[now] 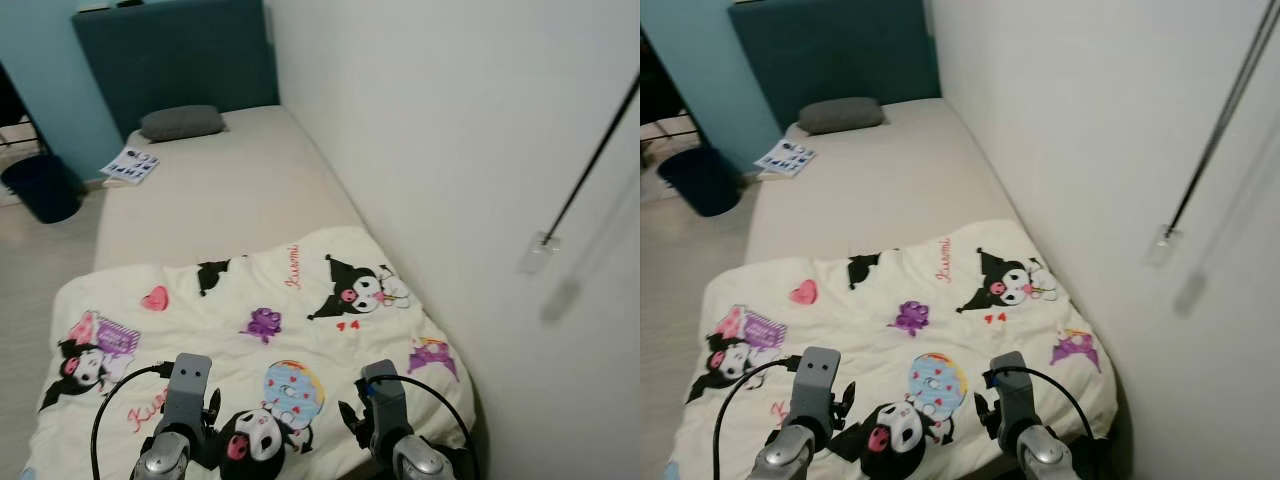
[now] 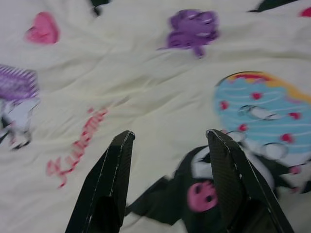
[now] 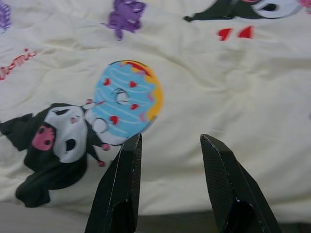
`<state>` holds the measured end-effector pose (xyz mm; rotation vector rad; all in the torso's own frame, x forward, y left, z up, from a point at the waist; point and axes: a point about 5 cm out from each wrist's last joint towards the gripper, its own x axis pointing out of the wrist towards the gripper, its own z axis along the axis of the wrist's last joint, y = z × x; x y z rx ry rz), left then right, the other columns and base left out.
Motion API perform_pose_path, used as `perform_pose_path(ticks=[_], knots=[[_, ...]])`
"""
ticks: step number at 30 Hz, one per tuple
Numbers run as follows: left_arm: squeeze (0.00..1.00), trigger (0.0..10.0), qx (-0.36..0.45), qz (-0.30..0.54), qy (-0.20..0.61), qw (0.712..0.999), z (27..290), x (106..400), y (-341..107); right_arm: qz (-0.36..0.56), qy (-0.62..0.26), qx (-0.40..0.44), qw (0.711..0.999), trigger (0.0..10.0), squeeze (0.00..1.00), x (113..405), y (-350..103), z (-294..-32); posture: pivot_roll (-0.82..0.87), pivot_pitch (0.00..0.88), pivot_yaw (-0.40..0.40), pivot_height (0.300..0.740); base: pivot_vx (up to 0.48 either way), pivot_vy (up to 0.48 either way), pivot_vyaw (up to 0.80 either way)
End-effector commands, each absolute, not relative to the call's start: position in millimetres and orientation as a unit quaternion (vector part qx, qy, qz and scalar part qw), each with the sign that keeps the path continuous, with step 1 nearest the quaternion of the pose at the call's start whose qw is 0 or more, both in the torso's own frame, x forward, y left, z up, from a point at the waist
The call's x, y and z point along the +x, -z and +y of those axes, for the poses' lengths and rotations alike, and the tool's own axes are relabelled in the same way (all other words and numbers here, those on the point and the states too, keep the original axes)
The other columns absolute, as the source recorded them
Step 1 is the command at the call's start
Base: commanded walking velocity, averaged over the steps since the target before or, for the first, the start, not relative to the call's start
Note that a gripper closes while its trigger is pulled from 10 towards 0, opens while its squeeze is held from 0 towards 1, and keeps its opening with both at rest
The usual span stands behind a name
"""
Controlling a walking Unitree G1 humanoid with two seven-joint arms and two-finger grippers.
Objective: Clean up the room
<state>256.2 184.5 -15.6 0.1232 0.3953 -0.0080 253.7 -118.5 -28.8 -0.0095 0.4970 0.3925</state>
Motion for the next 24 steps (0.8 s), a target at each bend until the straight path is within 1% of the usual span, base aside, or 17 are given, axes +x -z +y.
perform_pose_path(ticks=[1, 5, 10, 24], knots=[[0.0, 10.0, 0.065, 0.195, 0.004, 0.979, 185.7, 255.8, 15.7, 0.249, -0.185, 0.006, 0.951, 10.0, 0.0, 250.1, 31.9, -119.4, 0.05, 0.082, 0.022, 0.74, 0.0, -0.48, 0.0], [0.0, 10.0, 0.06, 0.188, 0.001, 0.98, 185.2, 256.4, 14.4, 0.247, -0.186, 0.007, 0.951, 10.0, 0.0, 250.4, 31.5, -119.4, 0.05, 0.083, 0.022, 0.74, 0.0, -0.412, 0.0], [0.0, 10.0, 0.045, 0.183, -0.017, 0.982, 187.6, 255.9, 14.1, 0.243, -0.188, 0.005, 0.951, 10.0, 0.0, 250.6, 30.8, -120.0, 0.05, 0.078, 0.017, 0.74, 0.0, 0.0, 0.0], [0.0, 10.0, 0.042, 0.176, -0.031, 0.983, 190.3, 254.3, 13.6, 0.233, -0.192, 0.004, 0.953, 10.0, 0.0, 252.8, 28.2, -120.3, 0.05, 0.079, 0.012, 0.74, 0.0, 0.0, 0.0]])
